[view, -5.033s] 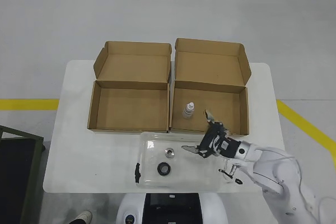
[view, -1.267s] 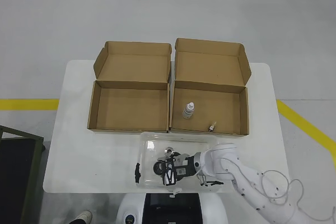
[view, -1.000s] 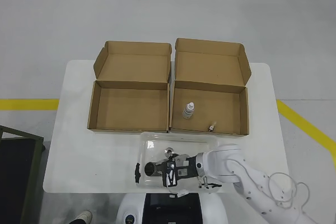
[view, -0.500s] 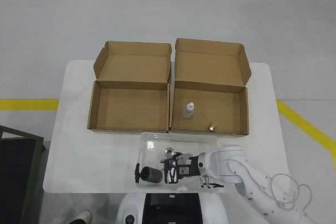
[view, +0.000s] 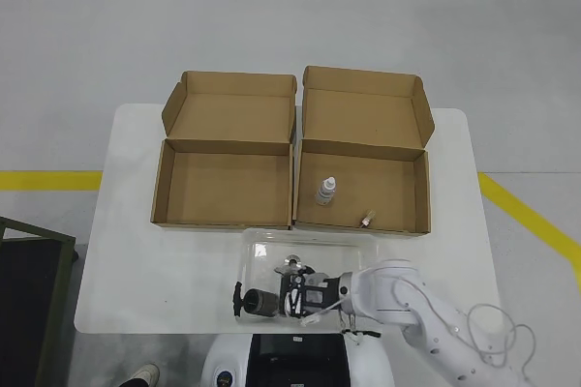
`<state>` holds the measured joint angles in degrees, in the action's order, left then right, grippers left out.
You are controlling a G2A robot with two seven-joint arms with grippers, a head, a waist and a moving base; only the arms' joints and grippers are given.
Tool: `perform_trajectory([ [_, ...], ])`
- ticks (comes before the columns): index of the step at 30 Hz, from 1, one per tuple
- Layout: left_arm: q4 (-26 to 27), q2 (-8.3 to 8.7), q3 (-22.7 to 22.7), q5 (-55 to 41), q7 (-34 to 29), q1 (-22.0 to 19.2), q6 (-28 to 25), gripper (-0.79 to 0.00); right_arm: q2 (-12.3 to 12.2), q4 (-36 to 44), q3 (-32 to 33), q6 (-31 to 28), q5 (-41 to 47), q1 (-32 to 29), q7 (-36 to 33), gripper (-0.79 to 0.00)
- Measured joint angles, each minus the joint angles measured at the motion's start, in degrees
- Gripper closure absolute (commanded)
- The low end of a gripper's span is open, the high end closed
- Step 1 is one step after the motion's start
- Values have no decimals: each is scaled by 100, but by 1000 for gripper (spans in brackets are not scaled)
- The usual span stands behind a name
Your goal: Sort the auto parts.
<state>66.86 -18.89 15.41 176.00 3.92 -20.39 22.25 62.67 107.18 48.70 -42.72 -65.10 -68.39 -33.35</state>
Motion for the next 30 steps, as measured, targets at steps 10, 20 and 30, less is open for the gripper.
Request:
perform_trajectory([
  [10, 0, 0, 0, 0, 0, 0, 0, -785, 102, -261, -319, 42, 323, 341, -263, -600],
  [20, 0, 0, 0, 0, 0, 0, 0, -785, 238, -689, -716, 135, 503, 649, -335, -603],
  [30, 0, 0, 0, 0, 0, 0, 0, -785, 369, -984, -1003, 235, 471, 872, -173, -573],
])
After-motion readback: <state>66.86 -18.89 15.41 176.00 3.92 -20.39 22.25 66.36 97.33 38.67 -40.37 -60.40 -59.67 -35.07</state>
